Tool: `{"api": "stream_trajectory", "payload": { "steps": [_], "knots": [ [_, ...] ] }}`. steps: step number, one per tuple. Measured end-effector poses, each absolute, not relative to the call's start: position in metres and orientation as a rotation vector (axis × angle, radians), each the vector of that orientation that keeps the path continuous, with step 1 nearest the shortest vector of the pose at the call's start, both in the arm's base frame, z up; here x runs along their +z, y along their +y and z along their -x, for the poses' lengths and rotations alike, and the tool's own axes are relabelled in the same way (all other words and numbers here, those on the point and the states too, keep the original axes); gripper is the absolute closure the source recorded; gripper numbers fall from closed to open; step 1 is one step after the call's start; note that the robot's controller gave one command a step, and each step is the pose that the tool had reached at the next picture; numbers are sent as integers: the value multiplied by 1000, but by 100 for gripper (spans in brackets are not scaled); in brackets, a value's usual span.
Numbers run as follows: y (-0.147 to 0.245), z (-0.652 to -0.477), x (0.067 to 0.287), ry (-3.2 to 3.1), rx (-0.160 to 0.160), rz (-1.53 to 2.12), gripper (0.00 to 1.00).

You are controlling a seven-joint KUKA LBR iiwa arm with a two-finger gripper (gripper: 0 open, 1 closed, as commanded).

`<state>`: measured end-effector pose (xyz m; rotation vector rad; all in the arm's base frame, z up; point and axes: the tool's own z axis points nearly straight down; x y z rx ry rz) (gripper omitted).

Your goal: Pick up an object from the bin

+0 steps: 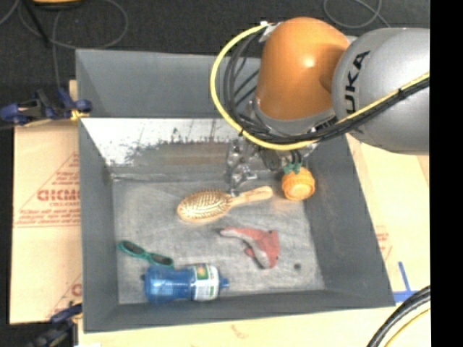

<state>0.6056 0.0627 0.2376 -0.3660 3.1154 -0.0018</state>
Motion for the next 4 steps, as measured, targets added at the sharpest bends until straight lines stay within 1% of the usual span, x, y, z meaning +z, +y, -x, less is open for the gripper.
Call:
{"api": "stream_trajectory", "payload": {
  "steps": [1, 2, 3, 4],
  "knots": [
    [61, -598, 173, 2959, 1, 1061, 0],
    [62, -599, 175, 2955, 0, 1057, 0],
    [64, -604, 153, 2906, -6, 1169, 0],
    [68, -604, 97, 2812, -5, 1373, 0]
  ]
}}
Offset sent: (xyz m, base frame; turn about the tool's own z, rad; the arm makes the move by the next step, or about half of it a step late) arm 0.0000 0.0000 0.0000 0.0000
